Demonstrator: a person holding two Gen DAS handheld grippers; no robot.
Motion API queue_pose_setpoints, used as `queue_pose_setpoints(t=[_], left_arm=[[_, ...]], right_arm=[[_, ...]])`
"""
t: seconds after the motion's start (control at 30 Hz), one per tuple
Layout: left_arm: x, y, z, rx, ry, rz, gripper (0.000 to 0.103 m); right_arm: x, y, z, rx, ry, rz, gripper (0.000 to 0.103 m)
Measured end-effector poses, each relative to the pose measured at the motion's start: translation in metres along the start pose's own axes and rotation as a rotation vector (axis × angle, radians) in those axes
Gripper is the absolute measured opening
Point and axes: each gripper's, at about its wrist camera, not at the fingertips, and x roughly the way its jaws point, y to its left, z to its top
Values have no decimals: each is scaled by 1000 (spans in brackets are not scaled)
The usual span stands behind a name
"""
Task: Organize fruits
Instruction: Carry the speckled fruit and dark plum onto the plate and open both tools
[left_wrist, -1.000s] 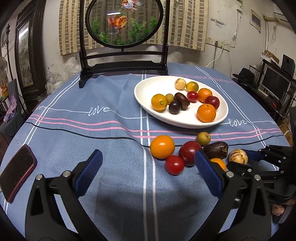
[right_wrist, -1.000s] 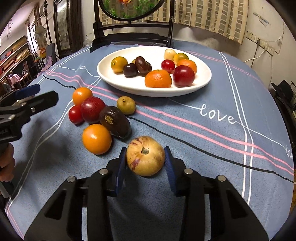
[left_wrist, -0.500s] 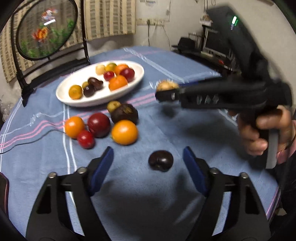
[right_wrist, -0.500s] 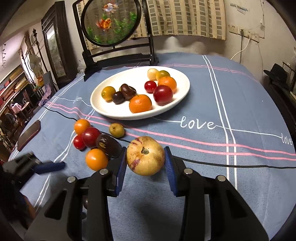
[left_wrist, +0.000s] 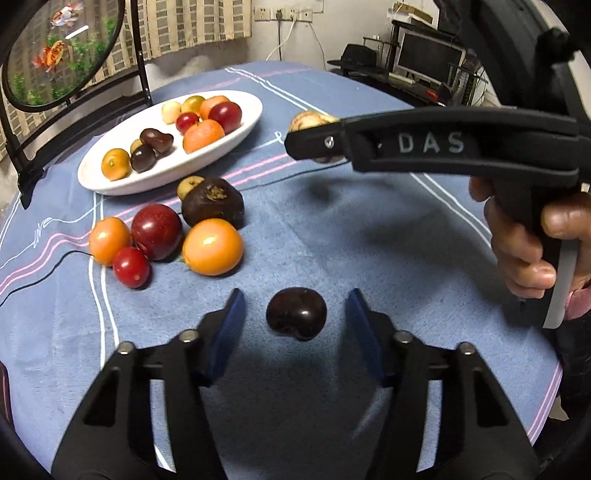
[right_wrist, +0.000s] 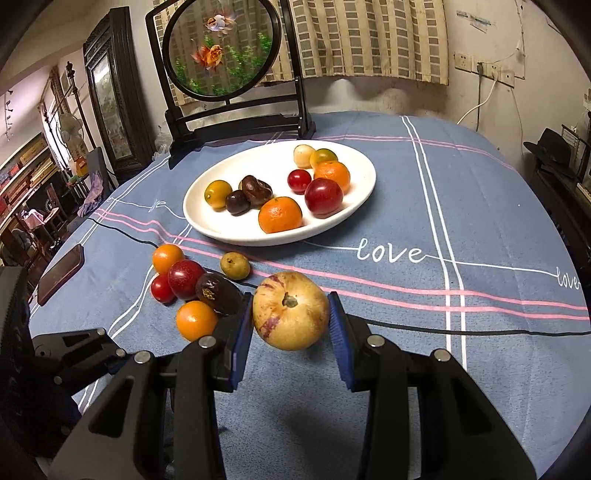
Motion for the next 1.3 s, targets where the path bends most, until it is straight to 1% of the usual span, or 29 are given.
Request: queue_pose_setpoints(t=[0.03, 0.07, 0.17, 0.37, 0.43, 0.47, 0.5, 0.57, 0.6, 0.7, 0.77, 0.87, 0.9, 0.93, 1.0, 1.07, 1.17, 1.3], left_arm=[[1, 0, 0, 0, 7, -3, 43], [2, 0, 0, -2, 14, -5, 38], [2, 1, -1, -13, 20, -15, 34], [0, 7, -1, -47, 15, -41, 33], [-8, 13, -1, -65, -1, -46, 33], [-12, 17, 1, -71, -13, -51, 33], [-19, 23, 4, -82, -33, -58, 32], [-31, 36, 12, -98, -65, -40, 32], [-37, 47, 19, -106, -87, -19, 32], [-45, 79, 42, -146, -122, 46, 32], [-44, 103, 56, -196, -139, 82, 32], [-37, 139, 79, -274, -155, 104, 32], [-32, 151, 88, -289, -161, 131, 32], [-25, 160, 97, -300, -158, 155, 32], [-8, 176, 112, -329, -141, 176, 32], [4, 188, 123, -348, -127, 177, 32], [28, 195, 141, -336, -112, 195, 32], [44, 201, 148, -336, -104, 186, 32]], right_arm=[[0, 0, 0, 0, -1, -2, 40], [0, 0, 0, 0, -1, -2, 40], [0, 0, 0, -1, -1, -2, 40], [1, 0, -1, -4, 4, -8, 40], [2, -1, -1, 0, 6, -9, 40], [2, -2, -1, 5, 7, -2, 40], [2, -4, 1, 21, 3, 28, 40], [2, -6, 5, 45, -7, 58, 40], [1, -6, 9, 53, -20, 68, 40], [3, -1, 23, 46, -63, 63, 40], [7, 5, 36, 30, -93, 60, 40], [22, 12, 61, 23, -107, 45, 40], [27, 13, 66, 26, -105, 38, 40], [35, 14, 75, 29, -103, 26, 40], [50, 15, 87, 22, -104, 13, 40], [65, 15, 97, 7, -94, 3, 40], [83, 15, 107, -15, -87, -19, 40], [97, 12, 110, -32, -69, -15, 40]])
